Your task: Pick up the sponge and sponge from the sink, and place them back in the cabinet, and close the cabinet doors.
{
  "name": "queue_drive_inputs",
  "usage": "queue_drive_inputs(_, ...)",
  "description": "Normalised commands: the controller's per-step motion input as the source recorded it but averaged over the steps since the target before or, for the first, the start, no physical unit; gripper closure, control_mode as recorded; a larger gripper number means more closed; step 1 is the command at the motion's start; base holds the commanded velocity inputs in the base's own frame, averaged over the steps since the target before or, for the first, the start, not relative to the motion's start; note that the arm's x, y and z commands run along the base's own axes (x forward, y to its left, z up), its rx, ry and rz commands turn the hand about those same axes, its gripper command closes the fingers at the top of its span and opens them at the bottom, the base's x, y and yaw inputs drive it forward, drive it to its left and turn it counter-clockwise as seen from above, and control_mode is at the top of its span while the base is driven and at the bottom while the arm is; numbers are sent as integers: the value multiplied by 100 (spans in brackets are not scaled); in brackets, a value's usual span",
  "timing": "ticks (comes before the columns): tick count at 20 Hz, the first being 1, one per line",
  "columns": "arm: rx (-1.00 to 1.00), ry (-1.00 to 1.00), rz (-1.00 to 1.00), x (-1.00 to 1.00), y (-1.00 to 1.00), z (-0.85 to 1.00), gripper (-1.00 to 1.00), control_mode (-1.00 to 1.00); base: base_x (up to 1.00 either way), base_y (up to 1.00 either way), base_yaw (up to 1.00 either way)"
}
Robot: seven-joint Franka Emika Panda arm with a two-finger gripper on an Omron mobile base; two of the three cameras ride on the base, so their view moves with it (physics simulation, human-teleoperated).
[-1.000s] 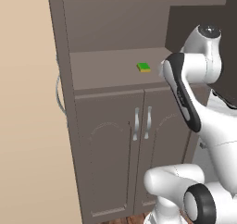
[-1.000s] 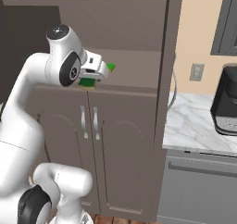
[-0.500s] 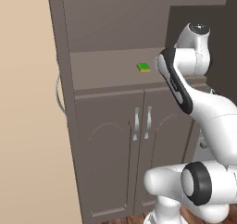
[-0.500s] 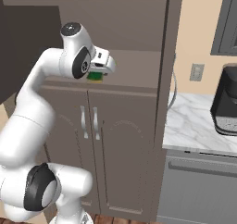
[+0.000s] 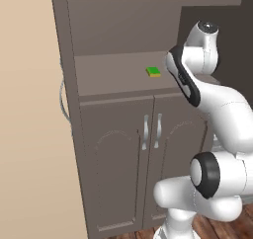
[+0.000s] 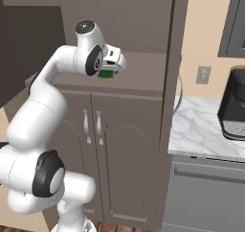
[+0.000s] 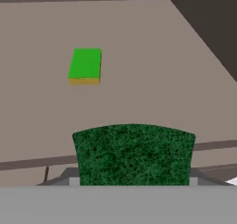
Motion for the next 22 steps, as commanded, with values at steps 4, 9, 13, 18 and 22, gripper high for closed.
queue_drive_inputs(4,0,-1,0,22,-23,-4,100,-100,0,0,0)
queue_drive_inputs(9,0,-2,0,14,-20,-12,100,-100,0,0,0)
queue_drive_inputs(13,0,-3,0,9,-13,-21,100,-100,0,0,0)
queue_drive_inputs(18,0,-3,0,12,-5,-21,100,-100,0,0,0)
queue_drive_inputs(22,0,-2,0,22,-3,-13,100,-100,0,0,0)
